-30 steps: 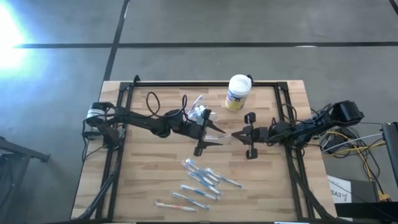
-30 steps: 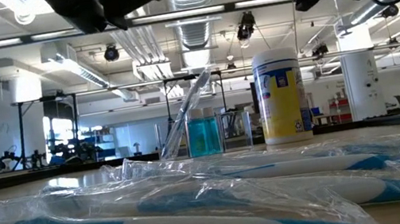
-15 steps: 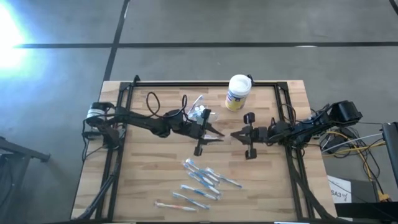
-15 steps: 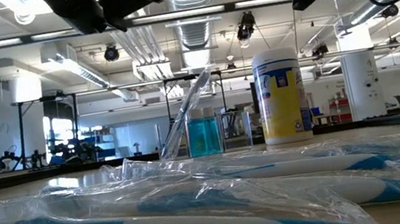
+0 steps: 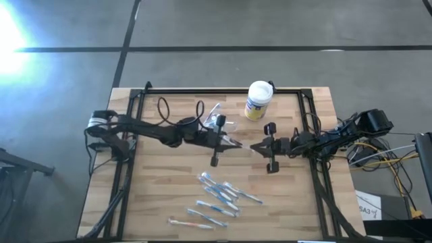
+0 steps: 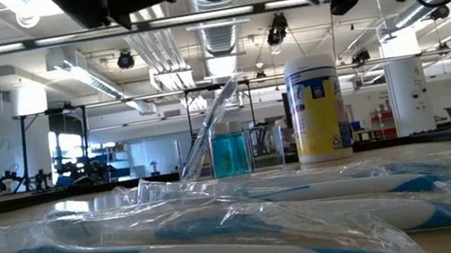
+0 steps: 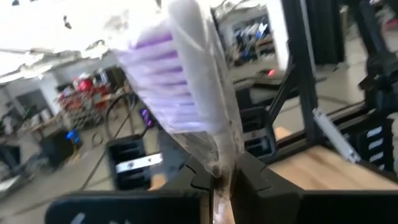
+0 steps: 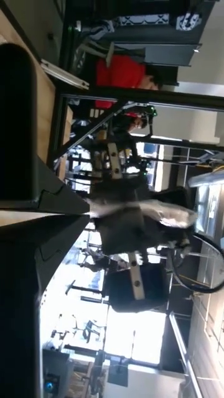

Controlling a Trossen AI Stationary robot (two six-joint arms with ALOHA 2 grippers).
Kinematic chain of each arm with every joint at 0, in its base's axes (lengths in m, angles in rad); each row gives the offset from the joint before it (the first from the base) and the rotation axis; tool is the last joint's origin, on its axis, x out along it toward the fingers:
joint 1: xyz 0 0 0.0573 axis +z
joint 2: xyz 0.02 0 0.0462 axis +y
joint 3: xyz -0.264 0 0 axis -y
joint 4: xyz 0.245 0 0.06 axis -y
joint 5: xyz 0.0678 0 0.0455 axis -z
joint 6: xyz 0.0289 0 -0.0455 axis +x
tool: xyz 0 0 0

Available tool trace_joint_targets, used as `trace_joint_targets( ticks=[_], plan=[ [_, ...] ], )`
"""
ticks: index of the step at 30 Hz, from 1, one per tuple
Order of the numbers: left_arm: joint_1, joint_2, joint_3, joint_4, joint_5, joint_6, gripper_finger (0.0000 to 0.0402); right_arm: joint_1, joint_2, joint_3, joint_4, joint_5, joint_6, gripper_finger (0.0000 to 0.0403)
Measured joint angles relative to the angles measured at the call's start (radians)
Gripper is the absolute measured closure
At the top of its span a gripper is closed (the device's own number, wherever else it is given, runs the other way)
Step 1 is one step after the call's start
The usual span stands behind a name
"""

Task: Pick & Place toothbrushing station
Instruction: Put the purple toothbrush into the right section of the transparent organizer

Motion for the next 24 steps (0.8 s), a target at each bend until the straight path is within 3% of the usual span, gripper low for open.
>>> trace_joint_targets(
  ticks=[7,12,24],
  plan=[
    [0.0,-0.168,-0.003,-0.303,-0.121,0.05,0.0379,0.0,-0.027,-0.009,-0.023,0.002,0.0,0.0356],
    [0.0,-0.292,-0.051,-0.416,-0.14,0.035,0.0379,0.0,-0.062,-0.024,-0.048,0.003,0.033,0.0348],
    [0.0,-0.665,-0.39,-0.42,-0.231,-0.092,0.0379,0.0,-0.387,-0.027,-0.581,0.108,0.105,0.0392]
  ],
)
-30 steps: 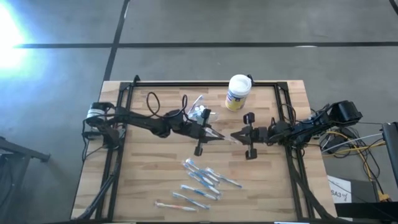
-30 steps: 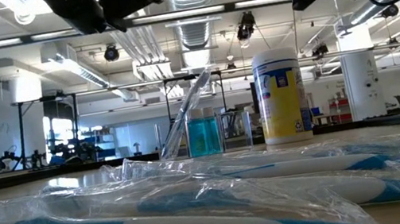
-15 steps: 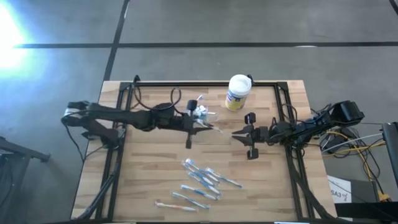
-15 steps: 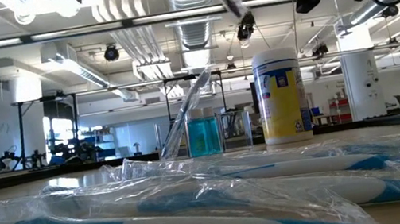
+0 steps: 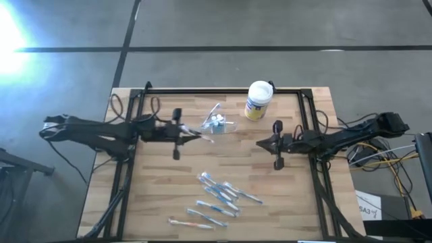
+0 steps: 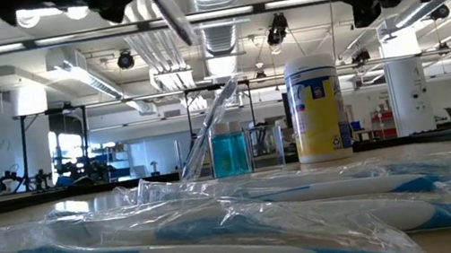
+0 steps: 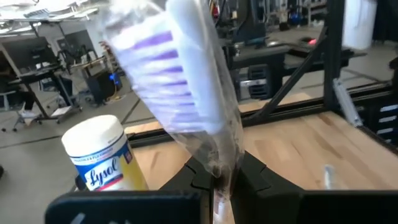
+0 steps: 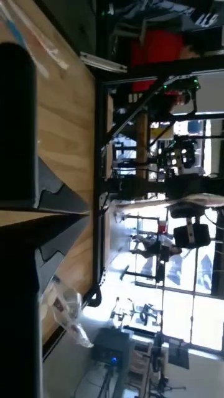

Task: Pick & Place toothbrushing station
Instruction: Put the purple toothbrush into the right section of the transparent organizer

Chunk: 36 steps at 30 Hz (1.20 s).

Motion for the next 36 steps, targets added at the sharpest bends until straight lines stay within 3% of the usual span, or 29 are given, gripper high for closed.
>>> trace_joint_targets(
  ticks=[9,15,21,28,36],
  plan=[
    [0.0,-0.21,-0.216,0.048,-0.013,-0.081,0.0379,0.0,-0.147,-0.04,-0.178,0.051,0.038,0.0394],
    [0.0,-0.269,-0.314,0.089,-0.033,-0.098,0.0379,0.0,-0.202,-0.075,-0.203,0.052,0.038,0.0394],
    [0.0,-0.283,-0.331,0.092,-0.033,-0.093,0.0379,0.0,-0.275,-0.124,-0.206,0.044,0.058,0.0394],
    [0.001,-0.188,-0.239,0.098,-0.031,-0.025,0.0379,0.0,-0.358,-0.145,-0.202,0.056,0.032,0.0394],
    [0.01,0.18,0.108,0.082,-0.006,0.057,0.0379,0.0,-0.371,-0.145,-0.204,0.057,0.004,0.0394]
  ],
)
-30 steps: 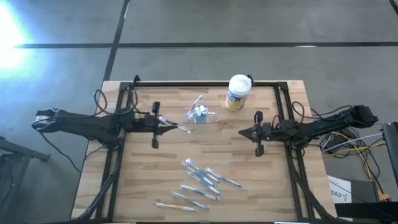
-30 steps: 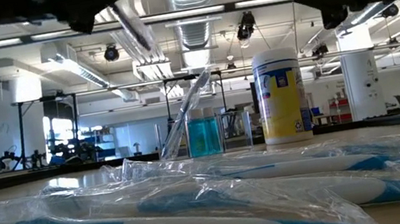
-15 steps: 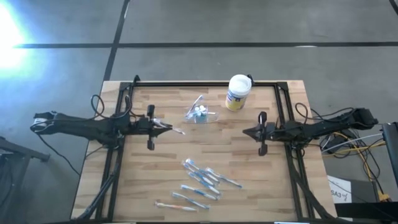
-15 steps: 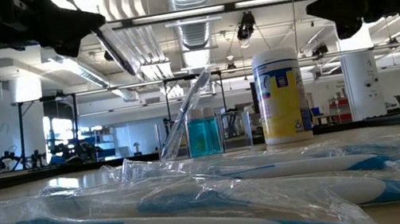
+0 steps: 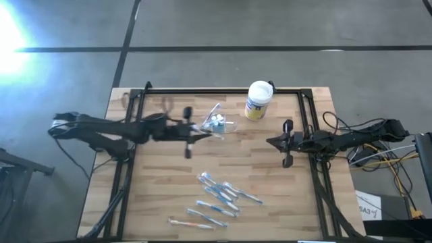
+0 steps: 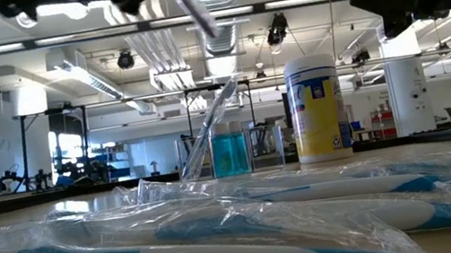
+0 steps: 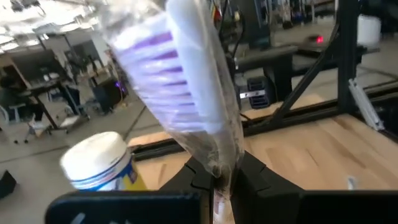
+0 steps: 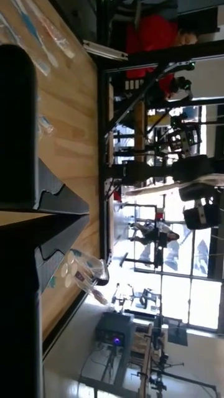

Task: Pick & Place toothbrushing station
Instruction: Put the purple toothbrush into the right section of the transparent organizer

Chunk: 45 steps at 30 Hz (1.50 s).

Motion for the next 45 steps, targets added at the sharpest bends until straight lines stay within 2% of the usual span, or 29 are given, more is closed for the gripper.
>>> trace_joint_targets(
  ticks=[4,10,14,20,23,33,45],
  plan=[
    [0.017,0.201,0.201,-0.125,-0.017,0.007,0.0379,0.0,0.0,0.0,0.0,0.0,-0.001,0.0394],
    [0.063,0.459,0.487,-0.316,-0.174,0.041,0.0379,0.0,0.0,0.0,0.0,0.002,-0.004,0.0394],
    [0.109,0.588,0.655,-0.473,-0.195,0.029,0.0379,0.0,0.0,0.0,0.0,0.002,-0.004,0.0394],
    [0.133,0.723,0.807,-0.631,-0.264,0.016,0.0379,0.0,0.0,0.0,-0.001,0.002,-0.004,0.0394],
    [0.135,0.758,0.826,-0.651,-0.296,0.015,0.0379,0.0,0.0,0.0,-0.002,0.002,-0.004,0.0394],
    [0.166,0.803,0.797,-0.635,-0.294,-0.046,0.0379,0.0,0.0,0.0,-0.001,0.002,0.0,0.0394],
    [0.209,0.815,0.703,-0.517,-0.181,-0.107,0.0379,0.0,0.001,0.0,0.002,0.001,0.003,0.0394]
  ],
)
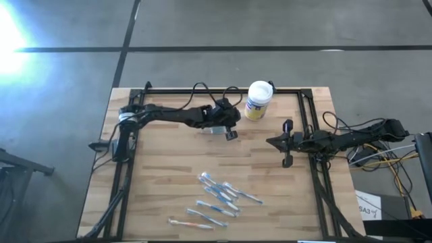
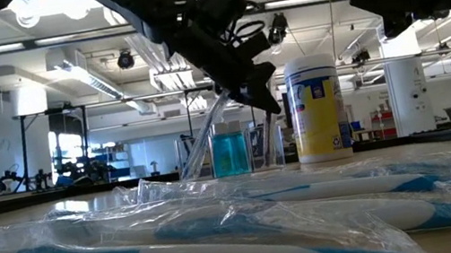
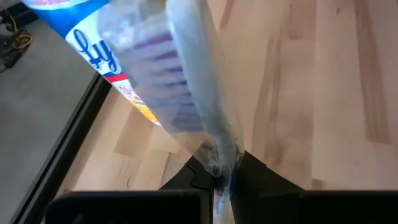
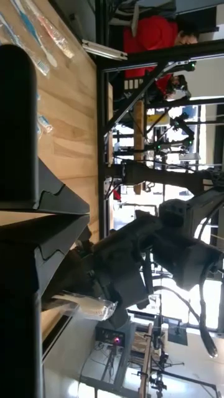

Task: Pick & Place toothbrushing station
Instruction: Put the purple toothbrush into the right section of the transparent organizer, then put the blue toothbrush into the right section of the transparent organizer

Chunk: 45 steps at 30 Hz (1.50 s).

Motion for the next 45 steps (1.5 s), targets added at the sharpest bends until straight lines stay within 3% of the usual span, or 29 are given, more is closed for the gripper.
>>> trace_joint_targets(
  ticks=[6,18,25,34,38,41,45],
  plan=[
    [0.012,-0.001,-0.027,0.029,0.003,-0.012,0.0372,0.0,0.0,0.0,0.0,0.0,0.0,0.0394],
    [0.012,-0.012,-0.012,0.012,0.002,-0.002,0.0242,0.0,0.0,0.0,0.0,0.0,0.0,0.0394],
    [0.009,-0.092,-0.009,-0.002,0.002,0.003,0.0201,0.0,0.0,0.0,-0.002,0.0,0.0,0.0394],
    [-0.023,-0.356,-0.014,-0.228,0.075,0.011,0.0198,0.0,0.0,0.0,-0.004,-0.001,-0.002,0.0394],
    [-0.051,-0.513,-0.045,-0.325,0.153,0.013,0.0201,0.0,0.0,0.0,-0.007,-0.001,0.0,0.0394],
    [-0.08,-0.659,-0.149,-0.312,0.211,0.016,0.0211,0.0,0.002,0.0,-0.011,0.0,0.003,0.0394],
    [-0.118,-0.887,-0.401,-0.159,0.254,-0.01,0.0245,0.0,0.001,0.0,-0.012,-0.001,0.024,0.0394]
  ],
)
